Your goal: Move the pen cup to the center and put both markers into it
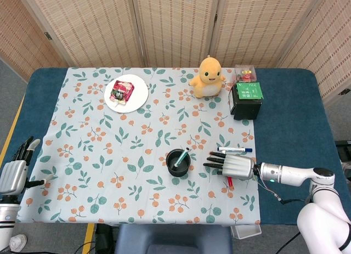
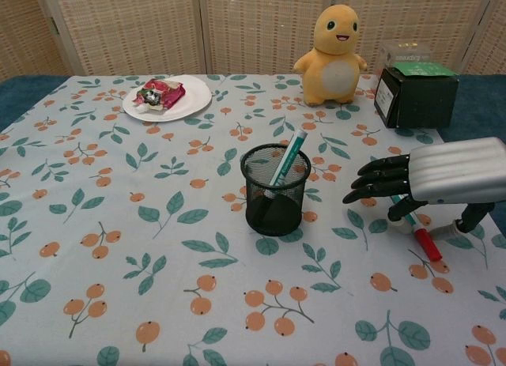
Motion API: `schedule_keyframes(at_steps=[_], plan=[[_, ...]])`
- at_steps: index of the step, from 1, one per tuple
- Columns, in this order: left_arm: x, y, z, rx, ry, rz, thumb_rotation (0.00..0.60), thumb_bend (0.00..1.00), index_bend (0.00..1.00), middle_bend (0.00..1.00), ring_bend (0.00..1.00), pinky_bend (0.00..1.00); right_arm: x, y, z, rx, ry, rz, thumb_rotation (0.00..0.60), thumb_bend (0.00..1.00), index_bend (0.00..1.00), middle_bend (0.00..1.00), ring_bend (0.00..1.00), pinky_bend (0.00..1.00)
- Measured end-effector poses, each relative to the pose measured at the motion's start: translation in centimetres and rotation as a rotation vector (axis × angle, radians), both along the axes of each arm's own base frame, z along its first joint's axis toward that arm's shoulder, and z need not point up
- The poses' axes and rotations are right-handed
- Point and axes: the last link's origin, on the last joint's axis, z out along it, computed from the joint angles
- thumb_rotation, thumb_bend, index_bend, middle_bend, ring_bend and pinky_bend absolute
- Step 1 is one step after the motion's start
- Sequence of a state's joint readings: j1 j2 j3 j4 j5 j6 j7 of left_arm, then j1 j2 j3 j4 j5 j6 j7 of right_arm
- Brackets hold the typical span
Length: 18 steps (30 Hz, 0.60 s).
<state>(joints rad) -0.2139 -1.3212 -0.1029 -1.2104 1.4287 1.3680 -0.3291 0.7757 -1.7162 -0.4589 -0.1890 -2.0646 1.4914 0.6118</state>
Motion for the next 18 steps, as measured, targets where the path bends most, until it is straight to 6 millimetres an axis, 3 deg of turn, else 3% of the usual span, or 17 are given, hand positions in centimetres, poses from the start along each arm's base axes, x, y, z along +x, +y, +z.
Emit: schedule_keyframes(at_steps=[9,18], plan=[[0.04,-0.06,0.05,0.003,-0.005,-0.006,0.600,0.05,0.00,0.00,0.00,0.21,0.13,0.00,-0.41,-0.016,-0.006,0.007,0.600,0.30,0.71,0.05,0.00,0.00],[0.08,-0.13,0.16,0.006,-0.004,-0.010,0.600,0.05,0.00,0.00,0.00,0.21,0.52,0.04,0.51,-0.029,-0.047,0.026,0.600,0.29,0.74,0.08,0.00,0.00]])
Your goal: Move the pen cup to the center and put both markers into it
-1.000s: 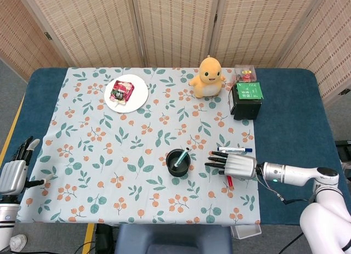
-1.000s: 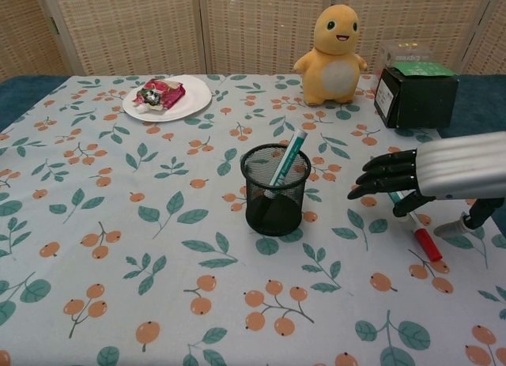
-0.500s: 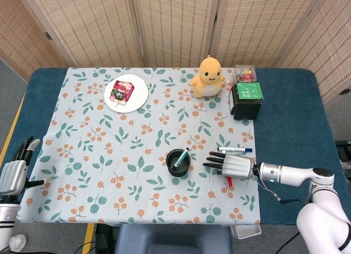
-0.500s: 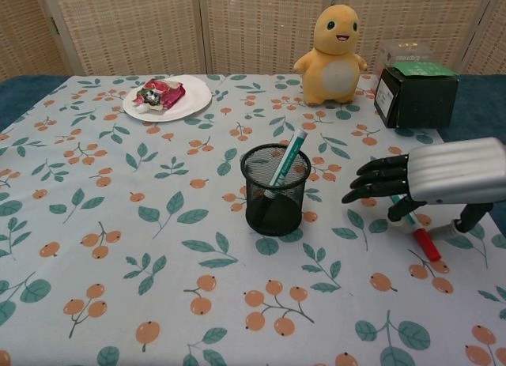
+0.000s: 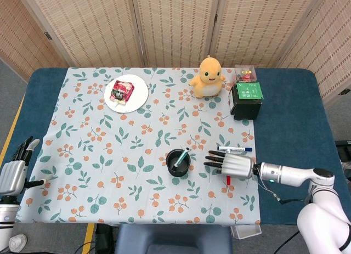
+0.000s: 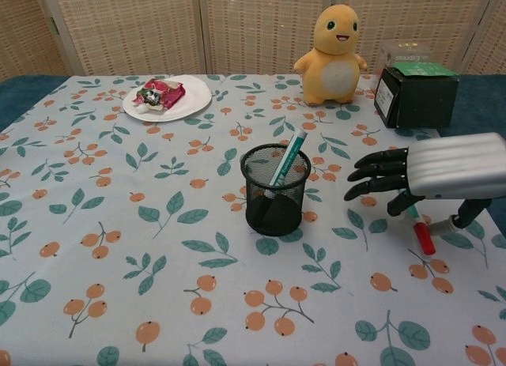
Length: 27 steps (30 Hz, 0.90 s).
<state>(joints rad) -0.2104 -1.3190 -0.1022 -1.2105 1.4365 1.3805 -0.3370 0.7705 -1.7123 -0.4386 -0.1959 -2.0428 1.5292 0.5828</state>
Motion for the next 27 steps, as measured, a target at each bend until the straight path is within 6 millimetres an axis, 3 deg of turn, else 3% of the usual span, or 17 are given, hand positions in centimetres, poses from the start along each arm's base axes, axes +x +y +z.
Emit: schedule_keyframes(at_steps=[7,14,19,27], plan=[[0.1,0.0,0.0,-0.002,-0.007,-0.005,0.600,0.05,0.00,0.00,0.00,0.21,0.9,0.1,3.1,-0.012,-0.152,-0.017,0.600,0.28,0.74,0.10,0.00,0.00],[0.1,0.1,0.0,-0.007,-0.015,-0.004,0.600,0.05,0.00,0.00,0.00,0.21,1.8,0.5,5.6,0.051,-0.374,-0.198,0.600,0.28,0.74,0.10,0.00,0.00],[0.2,0.2,-0.1,-0.012,-0.029,-0.009,0.600,0.05,0.00,0.00,0.00,0.21,3.1,1.0,5.6,0.157,-0.549,-0.399,0.600,0.27,0.74,0.10,0.00,0.00],[0.2,0.3,0.2,-0.010,-0.047,-0.014,0.600,0.05,0.00,0.00,0.00,0.21,7.7,1.1,4.2,0.394,-0.804,-0.808,0.600,0.27,0.74,0.10,0.00,0.00]])
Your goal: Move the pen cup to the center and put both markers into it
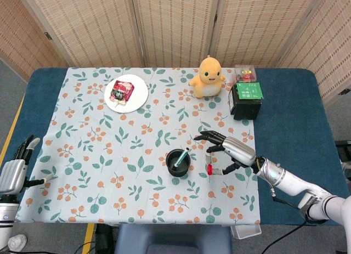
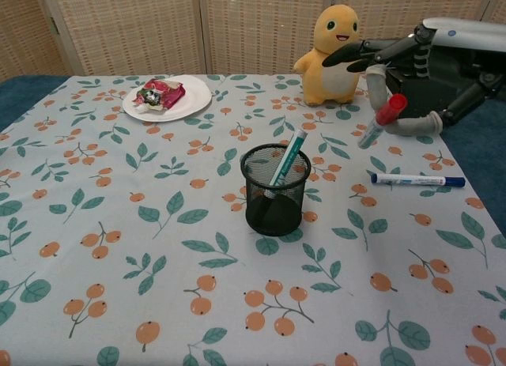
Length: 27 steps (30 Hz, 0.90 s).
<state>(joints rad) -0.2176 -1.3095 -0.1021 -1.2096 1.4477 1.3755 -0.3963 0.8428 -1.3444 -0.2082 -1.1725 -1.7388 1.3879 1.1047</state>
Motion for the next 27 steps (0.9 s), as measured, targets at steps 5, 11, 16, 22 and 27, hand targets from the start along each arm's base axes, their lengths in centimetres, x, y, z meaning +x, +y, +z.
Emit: schedule_keyframes(at_steps=[5,11,16,22,27], plan=[[0.0,-0.2,0.4,0.009,-0.016,-0.007,0.600,0.05,0.00,0.00,0.00,0.21,3.2,-1.3,-0.9,0.125,-0.122,-0.183,0.600,0.27,0.74,0.10,0.00,0.00],[0.1,-0.3,0.8,0.016,-0.032,-0.017,0.600,0.05,0.00,0.00,0.00,0.21,6.3,-2.2,-2.8,0.223,-0.227,-0.304,0.600,0.27,0.74,0.10,0.00,0.00],[0.1,-0.6,1.4,0.031,-0.045,-0.022,0.600,0.05,0.00,0.00,0.00,0.21,8.0,-1.2,-4.7,0.304,-0.240,-0.328,0.600,0.27,0.74,0.10,0.00,0.00],[0.1,-0.7,1.6,0.034,-0.055,-0.026,0.600,0.05,0.00,0.00,0.00,0.21,8.3,-0.3,-6.0,0.321,-0.205,-0.319,0.600,0.28,0.74,0.10,0.00,0.00],[0.1,-0.8,1.7,0.033,-0.056,-0.025,0.600,0.05,0.00,0.00,0.00,0.21,7.3,-0.3,-7.1,0.312,-0.165,-0.338,0.600,0.28,0.74,0.10,0.00,0.00]])
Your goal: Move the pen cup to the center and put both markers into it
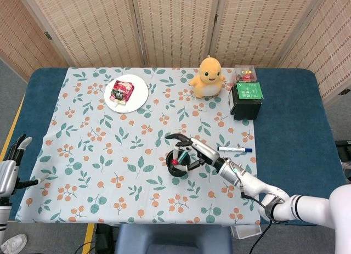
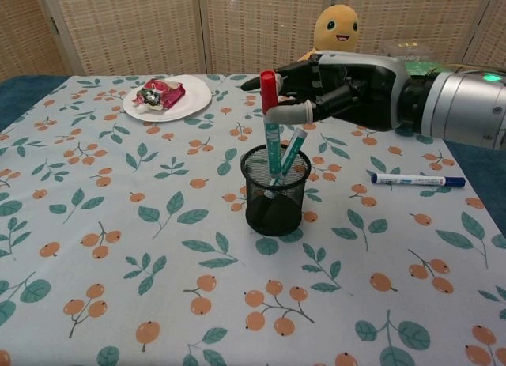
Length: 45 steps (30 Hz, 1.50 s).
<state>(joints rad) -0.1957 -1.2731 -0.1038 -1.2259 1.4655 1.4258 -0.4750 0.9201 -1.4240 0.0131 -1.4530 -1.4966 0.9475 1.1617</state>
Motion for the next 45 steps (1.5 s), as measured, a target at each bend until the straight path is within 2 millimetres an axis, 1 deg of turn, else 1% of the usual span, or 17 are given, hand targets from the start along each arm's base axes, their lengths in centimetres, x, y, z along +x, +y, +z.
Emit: schedule_keyframes(at_steps=[5,6,7,8,10,12,13,15,17,19,27,29,31,34,39,41,45], plan=[[0.0,0.0,0.0,0.000,-0.002,0.001,0.600,0.05,0.00,0.00,0.00,0.21,-1.4,-0.4,-1.1,-0.006,0.041,-0.015,0.600,0.28,0.74,0.10,0.00,0.00],[0.0,0.1,0.0,0.000,-0.003,0.001,0.600,0.05,0.00,0.00,0.00,0.21,-1.7,-0.5,-1.3,-0.006,0.049,-0.016,0.600,0.28,0.74,0.09,0.00,0.00],[-0.1,0.1,0.1,0.001,-0.004,0.002,0.600,0.05,0.00,0.00,0.00,0.21,-1.9,-0.5,-1.5,-0.004,0.059,-0.016,0.600,0.28,0.72,0.07,0.00,0.00],[-0.1,0.1,0.1,0.001,-0.005,0.003,0.600,0.05,0.00,0.00,0.00,0.21,-2.2,-0.6,-1.7,-0.001,0.073,-0.012,0.600,0.28,0.67,0.04,0.00,0.00],[-0.1,0.1,0.1,0.003,-0.007,0.003,0.600,0.05,0.00,0.00,0.00,0.21,-2.6,-0.7,-2.0,0.001,0.095,0.001,0.600,0.27,0.52,0.01,0.00,0.00],[-0.1,0.1,0.2,0.004,-0.007,0.002,0.600,0.05,0.00,0.00,0.00,0.21,-2.9,-0.8,-2.1,-0.005,0.121,0.028,0.600,0.27,0.34,0.00,0.00,0.00],[-0.2,0.1,0.2,0.005,-0.006,0.003,0.600,0.05,0.00,0.00,0.00,0.21,-3.0,-0.8,-2.1,-0.009,0.131,0.041,0.600,0.26,0.27,0.00,0.00,0.00],[-0.2,0.1,0.2,0.003,-0.003,0.004,0.600,0.05,0.00,0.00,0.00,0.21,-3.1,-0.9,-2.0,-0.016,0.143,0.065,0.600,0.26,0.18,0.00,0.00,0.00],[-0.2,0.2,0.1,0.003,0.000,0.006,0.600,0.05,0.00,0.00,0.00,0.21,-3.1,-1.1,-1.5,-0.030,0.141,0.078,0.600,0.25,0.12,0.00,0.00,0.00],[-0.2,0.2,0.1,0.003,0.001,0.007,0.600,0.05,0.00,0.00,0.00,0.21,-3.2,-1.3,-1.0,-0.046,0.138,0.091,0.600,0.25,0.09,0.00,0.00,0.00],[-0.2,0.2,0.0,0.004,0.005,0.009,0.600,0.05,0.00,0.00,0.00,0.21,-4.0,-2.1,2.3,-0.150,0.168,0.150,0.600,0.23,0.08,0.00,0.00,0.00],[-0.2,0.2,0.0,0.003,0.005,0.009,0.600,0.05,0.00,0.00,0.00,0.21,-4.4,-2.2,3.2,-0.190,0.199,0.175,0.600,0.24,0.11,0.00,0.00,0.00],[-0.2,0.2,0.0,-0.001,0.007,0.009,0.600,0.05,0.00,0.00,0.00,0.21,-4.8,-2.3,4.2,-0.229,0.239,0.196,0.600,0.24,0.15,0.00,0.00,0.00],[-0.1,0.2,-0.2,-0.006,0.008,0.009,0.600,0.05,0.00,0.00,0.00,0.21,-5.5,-2.5,5.8,-0.296,0.327,0.229,0.600,0.24,0.20,0.00,0.00,0.00],[0.1,0.3,-0.3,-0.014,0.006,-0.001,0.600,0.05,0.00,0.00,0.00,0.21,-6.6,-2.5,8.5,-0.427,0.529,0.281,0.600,0.25,0.25,0.00,0.00,0.00],[0.1,0.3,-0.3,-0.018,0.002,-0.004,0.600,0.05,0.00,0.00,0.00,0.21,-7.0,-2.3,9.5,-0.474,0.618,0.290,0.600,0.25,0.25,0.00,0.00,0.00],[0.2,0.3,-0.2,-0.026,-0.017,-0.013,0.600,0.05,0.00,0.00,0.00,0.21,-7.7,-1.5,11.0,-0.524,0.779,0.279,0.600,0.25,0.27,0.00,0.00,0.00]])
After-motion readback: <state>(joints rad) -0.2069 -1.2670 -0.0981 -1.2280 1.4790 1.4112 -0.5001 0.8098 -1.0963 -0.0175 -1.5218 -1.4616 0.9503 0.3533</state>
